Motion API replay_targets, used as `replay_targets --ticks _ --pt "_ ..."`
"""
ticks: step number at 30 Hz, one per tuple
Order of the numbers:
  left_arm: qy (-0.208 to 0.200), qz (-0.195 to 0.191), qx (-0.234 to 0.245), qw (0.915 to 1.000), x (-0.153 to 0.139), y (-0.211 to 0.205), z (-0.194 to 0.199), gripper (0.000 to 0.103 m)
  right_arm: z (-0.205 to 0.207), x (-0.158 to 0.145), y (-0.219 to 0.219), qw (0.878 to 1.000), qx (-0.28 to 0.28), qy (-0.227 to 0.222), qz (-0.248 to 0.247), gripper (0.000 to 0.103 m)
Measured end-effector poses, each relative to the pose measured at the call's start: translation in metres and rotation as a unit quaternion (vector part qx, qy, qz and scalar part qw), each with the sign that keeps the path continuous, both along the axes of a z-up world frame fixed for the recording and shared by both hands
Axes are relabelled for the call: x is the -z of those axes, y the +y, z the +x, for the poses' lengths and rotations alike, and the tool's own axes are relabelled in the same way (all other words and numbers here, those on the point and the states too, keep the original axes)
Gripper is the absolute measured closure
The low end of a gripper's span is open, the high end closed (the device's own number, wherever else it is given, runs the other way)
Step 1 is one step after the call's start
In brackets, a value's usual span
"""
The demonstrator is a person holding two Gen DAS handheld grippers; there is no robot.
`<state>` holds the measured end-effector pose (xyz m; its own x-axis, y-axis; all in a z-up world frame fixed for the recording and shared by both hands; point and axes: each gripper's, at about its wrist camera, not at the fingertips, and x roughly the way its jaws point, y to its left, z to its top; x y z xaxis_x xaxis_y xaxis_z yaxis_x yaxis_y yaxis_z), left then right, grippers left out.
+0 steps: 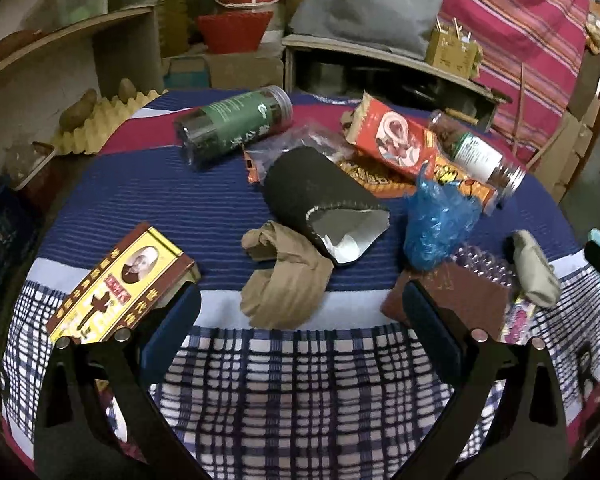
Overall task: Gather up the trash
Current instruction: 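Move both tools back over the table toward the remaining trash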
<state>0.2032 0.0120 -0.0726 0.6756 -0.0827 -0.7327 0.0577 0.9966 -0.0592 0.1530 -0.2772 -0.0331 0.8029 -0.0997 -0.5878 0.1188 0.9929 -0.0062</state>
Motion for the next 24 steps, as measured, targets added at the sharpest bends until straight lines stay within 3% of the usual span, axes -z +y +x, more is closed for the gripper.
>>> replay_targets --ticks 8,13,18,24 --pt "-0.032 0.053 -0.029 0.9977 -0.002 0.000 0.014 0.006 0.003 0.002 0.004 1.000 -0.004 0.010 0.005 0.009" --pt "-0.027 0.015 -0.015 0.9994 -0.017 0.007 0.012 0.006 0.004 0.005 0.005 1.000 -0.004 0.020 0.015 0.009" --pt "-0.043 -0.023 -0.033 0.9982 -0.037 0.015 0.007 0.006 0.004 0.007 0.006 1.000 -0.003 0.023 0.006 0.009" --pt "-0.050 0.010 -0.088 0.9948 -0.053 0.023 0.027 0.006 0.004 0.005 0.009 1.000 -0.002 0.020 -0.001 0.009"
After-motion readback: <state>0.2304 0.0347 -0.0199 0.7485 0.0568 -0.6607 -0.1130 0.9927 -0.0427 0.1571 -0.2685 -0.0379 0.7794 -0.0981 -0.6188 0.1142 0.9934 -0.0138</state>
